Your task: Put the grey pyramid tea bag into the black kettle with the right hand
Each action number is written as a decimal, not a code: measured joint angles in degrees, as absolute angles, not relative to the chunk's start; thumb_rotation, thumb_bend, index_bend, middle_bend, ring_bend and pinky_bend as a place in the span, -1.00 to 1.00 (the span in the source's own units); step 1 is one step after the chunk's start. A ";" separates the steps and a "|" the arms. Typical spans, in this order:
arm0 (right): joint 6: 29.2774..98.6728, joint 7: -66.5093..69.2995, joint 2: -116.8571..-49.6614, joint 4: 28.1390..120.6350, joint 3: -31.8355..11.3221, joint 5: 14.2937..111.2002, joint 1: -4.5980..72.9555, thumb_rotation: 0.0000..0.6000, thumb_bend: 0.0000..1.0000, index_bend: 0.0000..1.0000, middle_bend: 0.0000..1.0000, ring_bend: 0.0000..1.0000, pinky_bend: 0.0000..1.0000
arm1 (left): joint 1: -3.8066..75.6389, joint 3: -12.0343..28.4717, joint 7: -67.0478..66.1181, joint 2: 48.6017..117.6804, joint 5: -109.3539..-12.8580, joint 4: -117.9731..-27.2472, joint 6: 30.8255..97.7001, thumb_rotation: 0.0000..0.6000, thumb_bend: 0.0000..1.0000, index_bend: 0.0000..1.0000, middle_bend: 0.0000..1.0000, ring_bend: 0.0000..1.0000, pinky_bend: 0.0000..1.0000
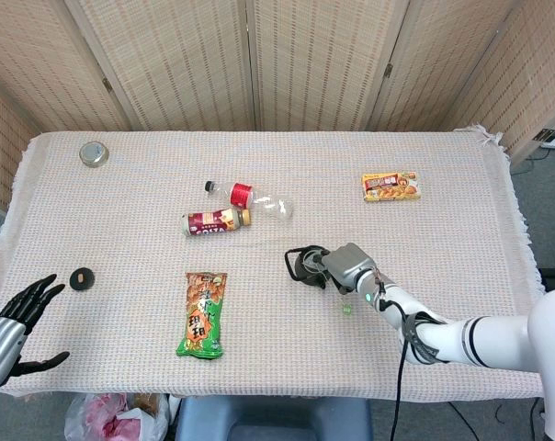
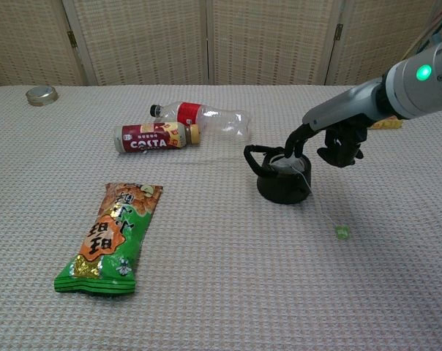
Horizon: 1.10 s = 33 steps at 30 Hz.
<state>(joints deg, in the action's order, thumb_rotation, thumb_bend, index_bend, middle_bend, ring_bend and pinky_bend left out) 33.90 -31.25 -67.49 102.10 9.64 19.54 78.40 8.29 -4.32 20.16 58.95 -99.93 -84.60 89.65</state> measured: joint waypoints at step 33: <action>39.29 -26.63 -67.15 105.46 13.69 22.83 81.14 1.00 0.48 -0.75 -0.77 0.22 0.13 | 8.06 -4.37 21.16 58.87 -99.73 -83.88 90.18 1.00 -0.70 -1.00 -1.00 -1.00 -0.65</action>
